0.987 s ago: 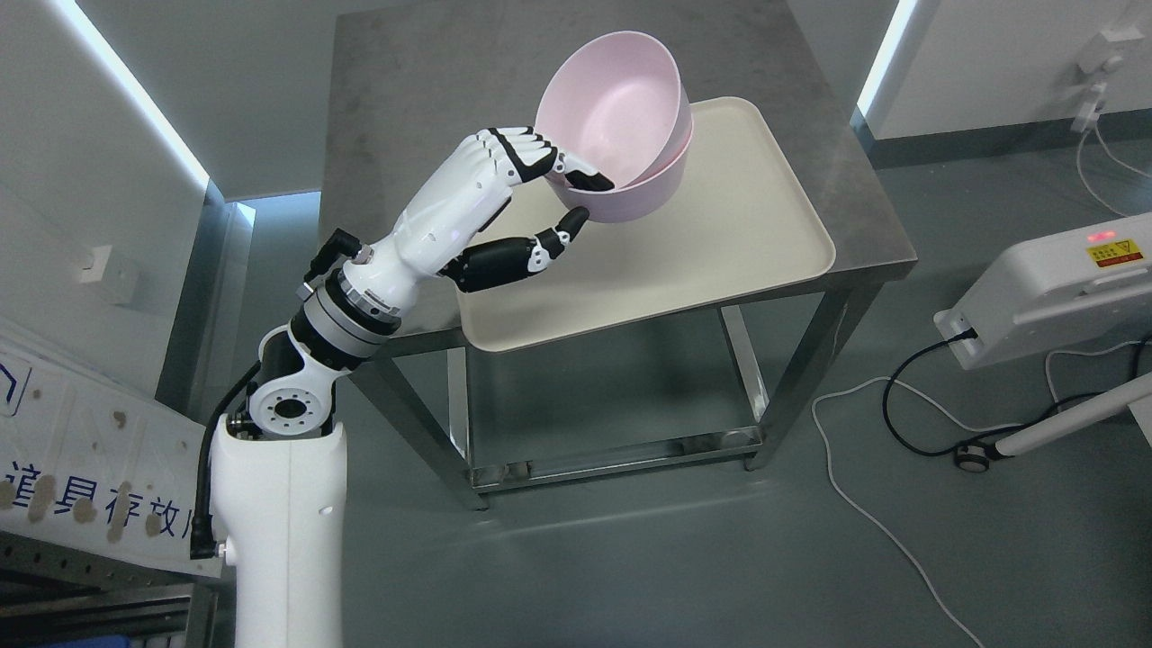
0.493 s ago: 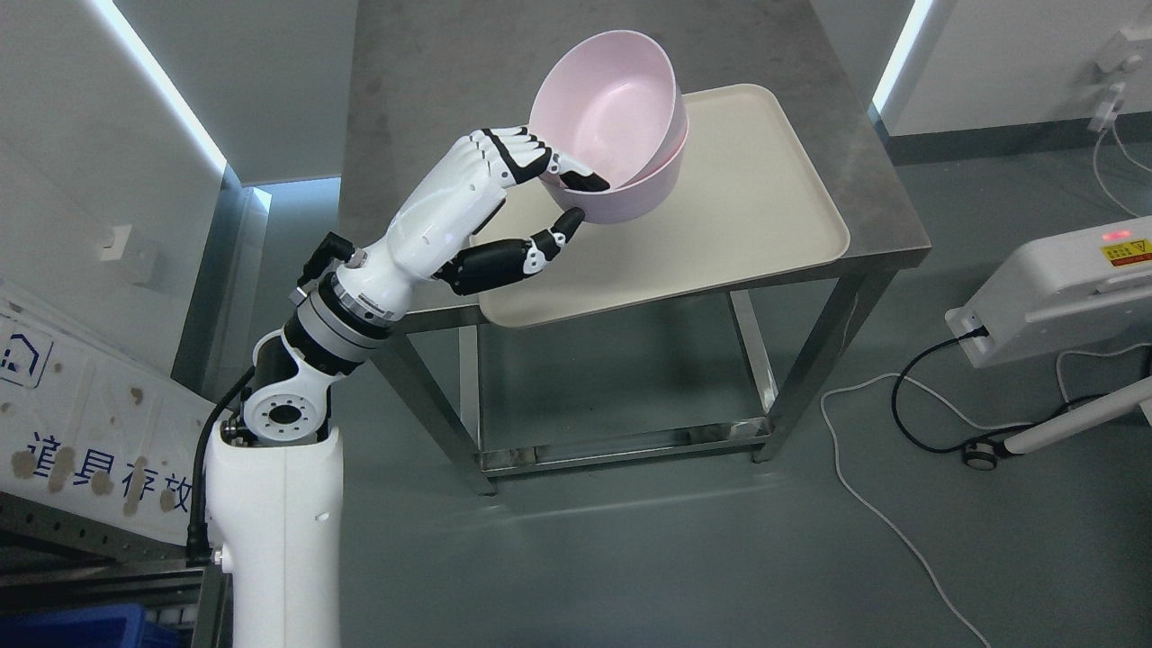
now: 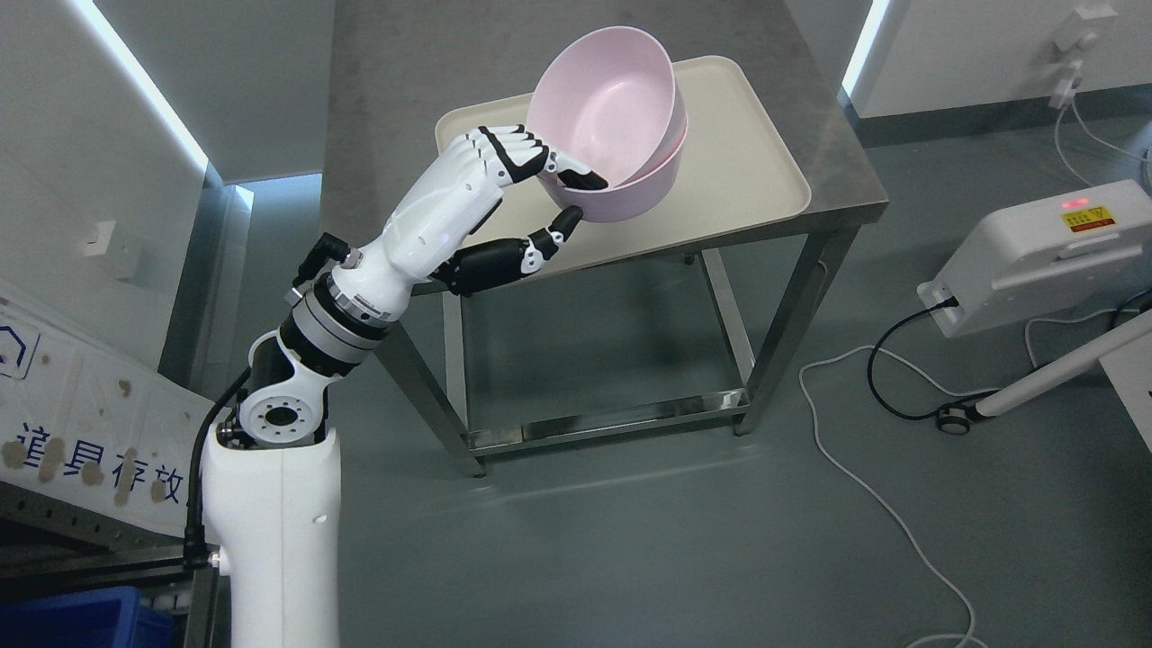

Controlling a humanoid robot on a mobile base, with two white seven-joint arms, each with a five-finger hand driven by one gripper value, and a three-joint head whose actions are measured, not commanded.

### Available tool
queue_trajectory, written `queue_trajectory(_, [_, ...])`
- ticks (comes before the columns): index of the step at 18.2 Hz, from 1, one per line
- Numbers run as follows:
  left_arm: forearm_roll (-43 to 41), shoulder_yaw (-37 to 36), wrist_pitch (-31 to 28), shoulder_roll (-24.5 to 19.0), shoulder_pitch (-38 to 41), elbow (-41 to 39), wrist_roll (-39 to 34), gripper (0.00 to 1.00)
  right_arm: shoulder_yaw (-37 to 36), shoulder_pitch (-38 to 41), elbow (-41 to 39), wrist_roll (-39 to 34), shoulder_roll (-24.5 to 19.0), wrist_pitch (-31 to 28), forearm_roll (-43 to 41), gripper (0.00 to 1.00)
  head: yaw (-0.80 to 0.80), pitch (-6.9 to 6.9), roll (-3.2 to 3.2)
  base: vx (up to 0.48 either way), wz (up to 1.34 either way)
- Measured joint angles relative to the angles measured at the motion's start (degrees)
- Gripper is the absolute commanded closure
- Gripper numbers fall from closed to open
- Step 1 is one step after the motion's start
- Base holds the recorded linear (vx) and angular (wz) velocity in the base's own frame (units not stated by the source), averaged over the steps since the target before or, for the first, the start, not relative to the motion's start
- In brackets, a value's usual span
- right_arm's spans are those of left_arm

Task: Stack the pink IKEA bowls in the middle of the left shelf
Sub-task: 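Hold the stacked bowls up in the left hand while turning toward the blue bins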

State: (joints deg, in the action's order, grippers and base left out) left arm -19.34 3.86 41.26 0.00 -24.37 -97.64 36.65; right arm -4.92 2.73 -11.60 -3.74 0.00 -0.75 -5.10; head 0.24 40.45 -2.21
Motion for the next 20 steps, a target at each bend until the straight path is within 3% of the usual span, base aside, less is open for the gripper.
queue_trajectory(20, [0.32, -0.59, -0.3, 0.0, 0.92, -0.47, 0.01, 0.97, 0.0, 0.0, 0.0, 0.64, 0.0, 0.0, 0.0, 0.0, 0.0, 0.0, 0.0, -0.131, -0.07])
